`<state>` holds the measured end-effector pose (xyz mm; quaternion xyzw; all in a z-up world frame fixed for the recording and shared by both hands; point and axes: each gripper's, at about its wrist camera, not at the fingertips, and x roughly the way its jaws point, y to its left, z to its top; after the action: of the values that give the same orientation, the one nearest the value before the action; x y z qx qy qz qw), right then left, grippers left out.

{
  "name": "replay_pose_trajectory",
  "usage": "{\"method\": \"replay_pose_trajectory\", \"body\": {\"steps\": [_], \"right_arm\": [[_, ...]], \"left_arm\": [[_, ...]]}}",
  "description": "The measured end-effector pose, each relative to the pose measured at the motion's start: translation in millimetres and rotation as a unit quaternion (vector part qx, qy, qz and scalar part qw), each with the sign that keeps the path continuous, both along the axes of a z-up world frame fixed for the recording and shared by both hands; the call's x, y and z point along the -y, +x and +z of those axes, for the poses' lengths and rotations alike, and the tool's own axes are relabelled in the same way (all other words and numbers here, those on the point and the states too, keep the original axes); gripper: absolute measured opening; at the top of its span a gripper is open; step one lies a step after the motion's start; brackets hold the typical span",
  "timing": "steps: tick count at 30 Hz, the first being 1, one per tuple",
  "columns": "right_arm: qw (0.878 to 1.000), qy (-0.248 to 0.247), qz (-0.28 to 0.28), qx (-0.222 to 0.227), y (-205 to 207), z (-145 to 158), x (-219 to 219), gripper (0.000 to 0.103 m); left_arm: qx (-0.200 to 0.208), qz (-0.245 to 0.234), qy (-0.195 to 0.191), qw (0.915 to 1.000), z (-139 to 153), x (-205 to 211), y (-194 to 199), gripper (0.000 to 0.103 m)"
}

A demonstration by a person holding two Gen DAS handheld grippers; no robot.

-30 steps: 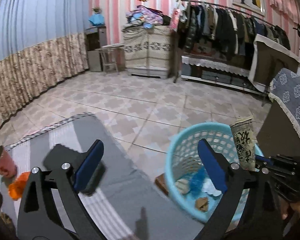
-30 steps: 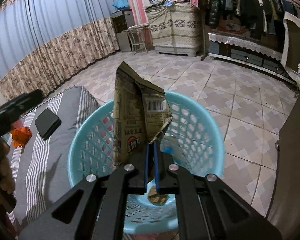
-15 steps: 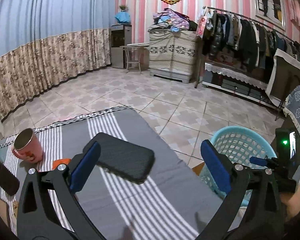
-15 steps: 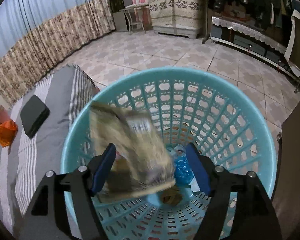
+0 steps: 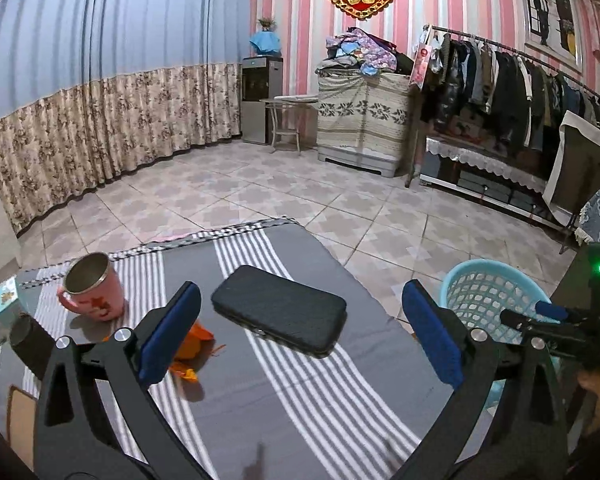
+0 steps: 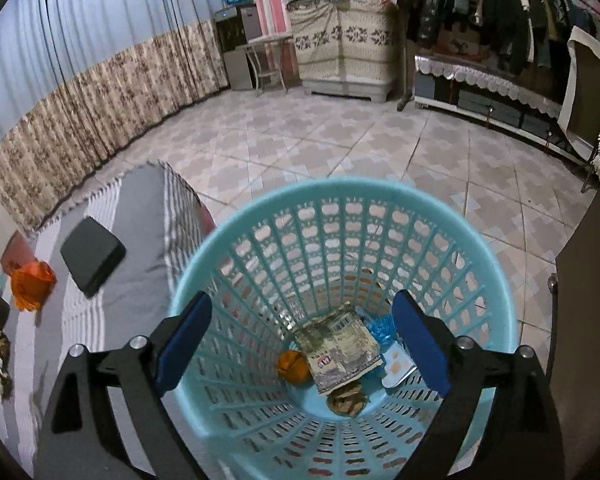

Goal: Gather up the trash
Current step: 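Move both grippers back over the mat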

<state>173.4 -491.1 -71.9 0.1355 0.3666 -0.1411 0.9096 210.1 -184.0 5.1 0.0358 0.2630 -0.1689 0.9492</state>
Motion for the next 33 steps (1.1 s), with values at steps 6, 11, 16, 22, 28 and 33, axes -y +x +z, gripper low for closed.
{"method": "replay_pose_trajectory", "body": {"steps": [6,11,16,22,28,33], "right_arm": [[0.999,-0.025,0.018,0.037,-10,25,-31,0.090],[0.996,-0.032,0.046,0.065,-17,40,-64,0.090],[0.992,-0.051,0.072,0.094,-25,52,-103,0.090],[0.985,-0.063,0.110,0.114,-31,52,-150,0.091],[0.982,-0.053,0.131,0.122,-29,39,-184,0.097],[0.982,-0.048,0.149,0.109,-22,23,-210,0.097]], "left_arm": [[0.014,0.018,-0.006,0.9997,14,-29,-12,0.097],[0.024,0.039,0.000,0.9990,19,-59,-24,0.097],[0.036,0.066,0.002,0.9972,21,-92,-36,0.098],[0.037,0.108,-0.005,0.9935,16,-141,-53,0.098],[0.027,0.145,0.021,0.9889,3,-178,-64,0.098],[0.019,0.173,0.020,0.9845,-5,-209,-70,0.098]]}}
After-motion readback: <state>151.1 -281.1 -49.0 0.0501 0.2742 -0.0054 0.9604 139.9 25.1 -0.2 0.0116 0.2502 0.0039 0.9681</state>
